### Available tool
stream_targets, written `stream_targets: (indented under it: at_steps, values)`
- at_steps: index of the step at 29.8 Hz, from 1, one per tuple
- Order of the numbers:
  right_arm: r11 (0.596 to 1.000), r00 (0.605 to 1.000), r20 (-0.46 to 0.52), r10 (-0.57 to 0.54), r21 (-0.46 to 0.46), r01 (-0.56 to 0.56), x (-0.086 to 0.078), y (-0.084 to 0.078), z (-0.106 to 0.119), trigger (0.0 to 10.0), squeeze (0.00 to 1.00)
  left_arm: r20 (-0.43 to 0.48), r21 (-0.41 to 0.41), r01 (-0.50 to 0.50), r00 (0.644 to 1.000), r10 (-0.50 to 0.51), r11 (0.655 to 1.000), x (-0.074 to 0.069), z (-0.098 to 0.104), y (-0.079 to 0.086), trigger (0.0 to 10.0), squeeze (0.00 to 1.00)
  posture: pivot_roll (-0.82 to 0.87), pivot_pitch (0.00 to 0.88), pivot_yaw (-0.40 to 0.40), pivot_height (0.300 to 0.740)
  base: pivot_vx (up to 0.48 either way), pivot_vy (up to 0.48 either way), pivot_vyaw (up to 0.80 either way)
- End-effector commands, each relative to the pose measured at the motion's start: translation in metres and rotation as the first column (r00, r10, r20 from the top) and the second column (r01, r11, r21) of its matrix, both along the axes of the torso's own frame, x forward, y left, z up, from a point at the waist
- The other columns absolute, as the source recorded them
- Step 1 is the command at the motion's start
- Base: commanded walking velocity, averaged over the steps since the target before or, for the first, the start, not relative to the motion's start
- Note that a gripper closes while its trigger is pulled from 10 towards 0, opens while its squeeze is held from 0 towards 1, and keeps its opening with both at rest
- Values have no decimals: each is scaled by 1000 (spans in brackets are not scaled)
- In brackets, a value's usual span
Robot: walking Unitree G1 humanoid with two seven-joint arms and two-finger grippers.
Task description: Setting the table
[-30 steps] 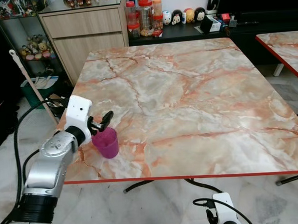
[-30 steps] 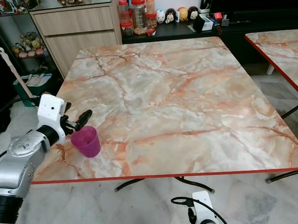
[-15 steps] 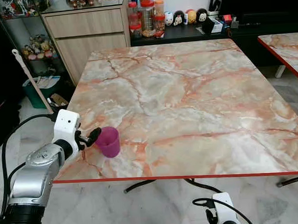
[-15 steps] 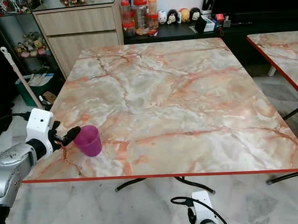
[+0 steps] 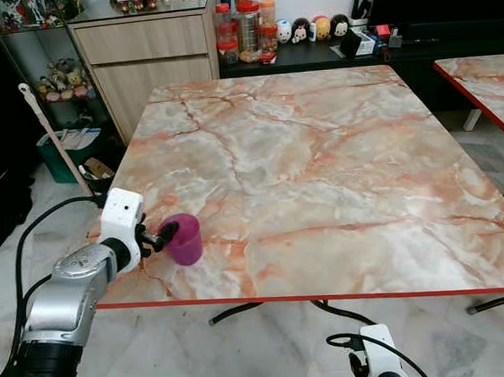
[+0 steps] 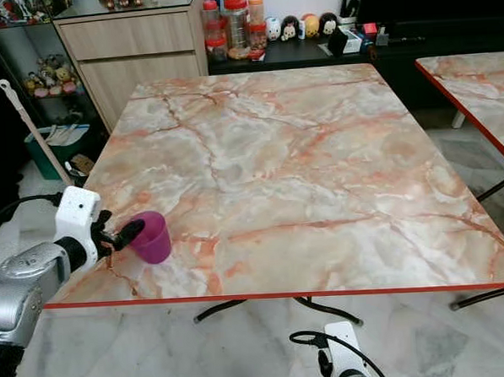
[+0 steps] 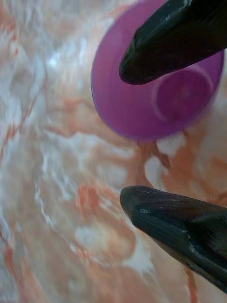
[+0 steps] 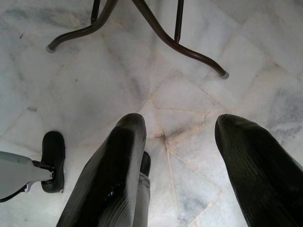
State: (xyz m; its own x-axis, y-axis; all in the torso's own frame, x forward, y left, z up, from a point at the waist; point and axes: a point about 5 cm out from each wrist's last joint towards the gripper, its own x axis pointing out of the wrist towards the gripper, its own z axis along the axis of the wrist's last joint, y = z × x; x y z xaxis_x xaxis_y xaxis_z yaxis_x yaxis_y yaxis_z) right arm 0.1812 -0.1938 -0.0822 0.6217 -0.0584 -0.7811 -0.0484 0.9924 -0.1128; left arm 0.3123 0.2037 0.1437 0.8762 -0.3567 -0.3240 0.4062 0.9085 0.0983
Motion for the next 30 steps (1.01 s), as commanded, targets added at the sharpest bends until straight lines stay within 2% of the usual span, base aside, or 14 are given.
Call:
stream_targets:
  at_steps: [1, 13, 20, 21, 23, 24, 30]
  values:
    - [1000, 1000, -2, -13, 5, 13, 0, 0, 0, 10000, 0, -15, 22, 23, 1000, -23, 999, 4, 3, -2, 10000, 0, 15, 0, 37, 732, 0, 0, 0]
    - [1000, 1000, -2, -26, 5, 26, 0, -1, 0, 10000, 0, -39, 64, 67, 997, -65, 996, 6, 2, -7, 10000, 0, 13, 0, 38, 732, 0, 0, 0]
    - [1000, 1000, 0, -26, 4, 26, 0, -2, 0, 10000, 0, -64, 72, 49, 997, -45, 996, 6, -4, -5, 10000, 0, 11, 0, 38, 732, 0, 0, 0]
    - [1000, 1000, 1, -26, 3, 26, 0, -2, 0, 10000, 0, -71, 68, 44, 997, -39, 997, 6, -6, -5, 8863, 0, 12, 0, 37, 732, 0, 0, 0]
    - [1000, 1000, 1, -26, 3, 26, 0, -2, 0, 10000, 0, -73, 67, 43, 997, -38, 997, 5, -6, -5, 8863, 0, 12, 0, 37, 732, 0, 0, 0]
    - [1000, 1000, 1, -26, 3, 26, 0, -2, 0, 10000, 0, -74, 65, 40, 997, -35, 997, 6, -6, -5, 0, 0, 11, 0, 36, 732, 0, 0, 0]
    - [1000, 1000, 2, -27, 2, 27, 1, -2, 1, 10000, 0, -78, 69, 32, 997, -27, 997, 6, -7, -4, 0, 0, 11, 0, 34, 732, 0, 0, 0]
